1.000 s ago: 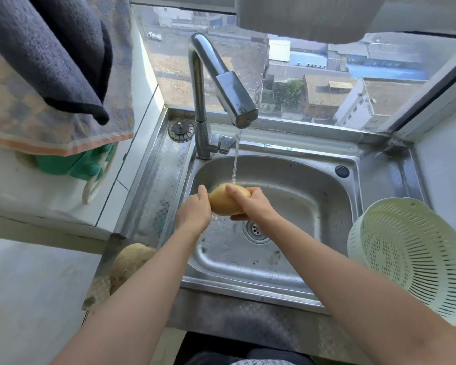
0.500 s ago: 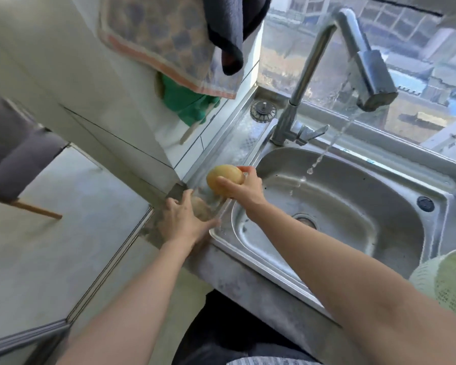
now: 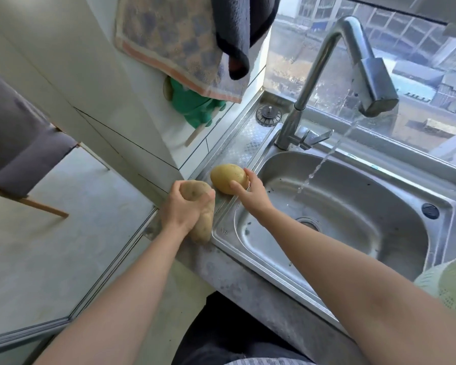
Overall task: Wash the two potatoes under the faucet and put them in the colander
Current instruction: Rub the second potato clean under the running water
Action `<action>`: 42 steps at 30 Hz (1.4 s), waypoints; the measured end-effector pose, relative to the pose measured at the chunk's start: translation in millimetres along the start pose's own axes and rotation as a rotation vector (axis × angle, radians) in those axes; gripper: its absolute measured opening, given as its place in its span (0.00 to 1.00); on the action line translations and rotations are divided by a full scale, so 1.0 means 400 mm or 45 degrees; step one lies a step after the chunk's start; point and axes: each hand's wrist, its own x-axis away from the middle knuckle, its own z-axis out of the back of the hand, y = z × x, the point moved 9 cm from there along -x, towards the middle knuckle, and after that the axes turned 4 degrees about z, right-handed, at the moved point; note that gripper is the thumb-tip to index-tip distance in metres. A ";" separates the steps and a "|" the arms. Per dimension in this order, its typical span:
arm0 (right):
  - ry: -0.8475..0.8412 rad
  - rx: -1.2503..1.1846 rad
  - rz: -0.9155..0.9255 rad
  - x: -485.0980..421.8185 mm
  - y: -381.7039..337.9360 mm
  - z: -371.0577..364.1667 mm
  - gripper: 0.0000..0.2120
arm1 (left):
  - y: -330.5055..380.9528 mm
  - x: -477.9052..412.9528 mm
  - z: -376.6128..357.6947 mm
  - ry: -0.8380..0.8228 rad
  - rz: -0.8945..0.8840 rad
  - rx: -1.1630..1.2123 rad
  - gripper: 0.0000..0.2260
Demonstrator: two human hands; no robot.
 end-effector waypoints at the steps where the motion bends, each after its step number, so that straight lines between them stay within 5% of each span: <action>1: -0.034 -0.045 -0.019 0.005 -0.001 -0.003 0.35 | 0.013 0.004 -0.010 -0.008 -0.002 0.071 0.28; 9: -0.062 -0.280 -0.183 0.050 0.028 0.098 0.22 | 0.138 0.030 -0.141 -0.103 -0.048 0.292 0.38; 13: 0.025 -0.577 -0.298 0.095 0.068 0.204 0.27 | 0.186 0.047 -0.260 -0.224 0.030 0.358 0.43; 19: -0.073 -0.665 -0.321 0.125 0.090 0.297 0.31 | 0.234 0.079 -0.461 -0.343 0.136 0.421 0.34; 24: 0.307 -0.414 -0.271 0.116 0.114 0.385 0.28 | 0.269 0.074 -0.535 -0.448 0.087 0.296 0.25; 28: 0.205 -0.647 -0.467 0.116 0.145 0.364 0.38 | 0.283 0.045 -0.555 -0.826 0.121 0.571 0.18; 30: 0.149 -0.770 -0.498 0.113 0.149 0.355 0.32 | 0.280 0.040 -0.573 -0.930 0.257 0.723 0.13; 33: 0.274 -0.711 -0.540 0.108 0.157 0.379 0.27 | 0.275 0.030 -0.581 -0.699 0.281 0.603 0.07; 36: 0.495 -0.080 -0.390 0.116 0.102 0.423 0.22 | 0.266 0.028 -0.572 -0.456 0.331 0.638 0.03; 39: 0.481 0.372 -0.113 0.141 0.004 0.385 0.24 | 0.248 0.024 -0.562 -0.359 0.392 0.719 0.05; 42: 0.415 0.252 -0.328 0.114 0.047 0.401 0.25 | 0.253 0.023 -0.540 -0.283 0.318 0.681 0.04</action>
